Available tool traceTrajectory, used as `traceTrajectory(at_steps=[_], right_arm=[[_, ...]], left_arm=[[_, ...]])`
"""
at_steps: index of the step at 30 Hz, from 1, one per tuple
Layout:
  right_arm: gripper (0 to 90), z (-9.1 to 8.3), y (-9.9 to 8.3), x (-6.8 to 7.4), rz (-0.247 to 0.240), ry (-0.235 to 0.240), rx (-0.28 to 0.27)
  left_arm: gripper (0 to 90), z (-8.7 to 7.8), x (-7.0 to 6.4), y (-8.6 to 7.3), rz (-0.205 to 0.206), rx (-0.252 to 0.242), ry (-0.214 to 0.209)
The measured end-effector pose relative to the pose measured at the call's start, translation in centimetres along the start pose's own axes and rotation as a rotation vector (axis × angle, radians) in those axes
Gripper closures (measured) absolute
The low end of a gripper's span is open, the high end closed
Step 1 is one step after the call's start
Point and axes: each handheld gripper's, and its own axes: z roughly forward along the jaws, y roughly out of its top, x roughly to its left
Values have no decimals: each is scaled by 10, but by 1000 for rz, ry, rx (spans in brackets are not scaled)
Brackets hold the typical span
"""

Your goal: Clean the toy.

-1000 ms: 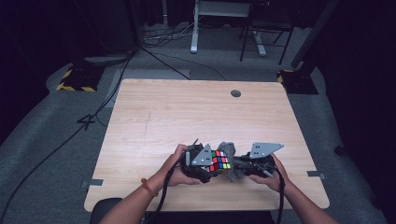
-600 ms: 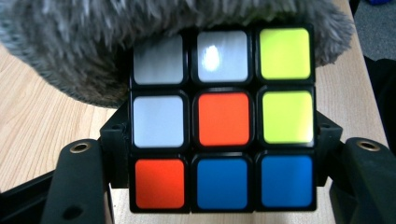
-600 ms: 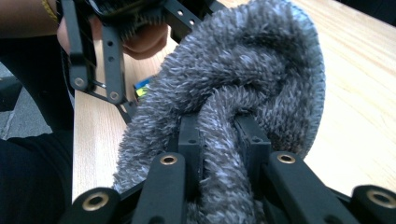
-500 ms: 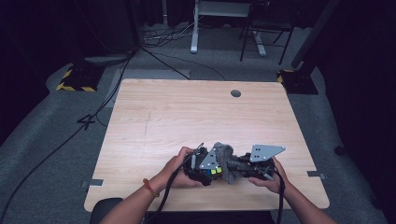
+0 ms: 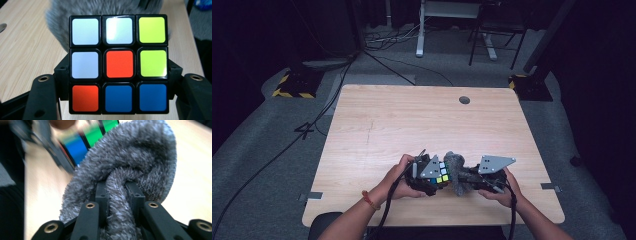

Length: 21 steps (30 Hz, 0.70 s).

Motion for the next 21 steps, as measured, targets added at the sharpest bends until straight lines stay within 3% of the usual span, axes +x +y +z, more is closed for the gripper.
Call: traceTrajectory(at_steps=[3,6,13,18,21], right_arm=[[757,-2,9,8,-26,5,-25],[755,-2,10,7,-13,-8,-34],[754,7,-3,-5,10,-49,52],[756,6,-7,-4,15,-27,56],[756,3,-3,0,3,-5,23]], left_arm=[[332,6,-3,1,11,19,-8],[332,5,-4,1,5,14,-8],[332,-2,-4,2,3,-18,2],[332,-10,2,1,-22,-42,19],[332,-6,2,1,-35,-5,34]])
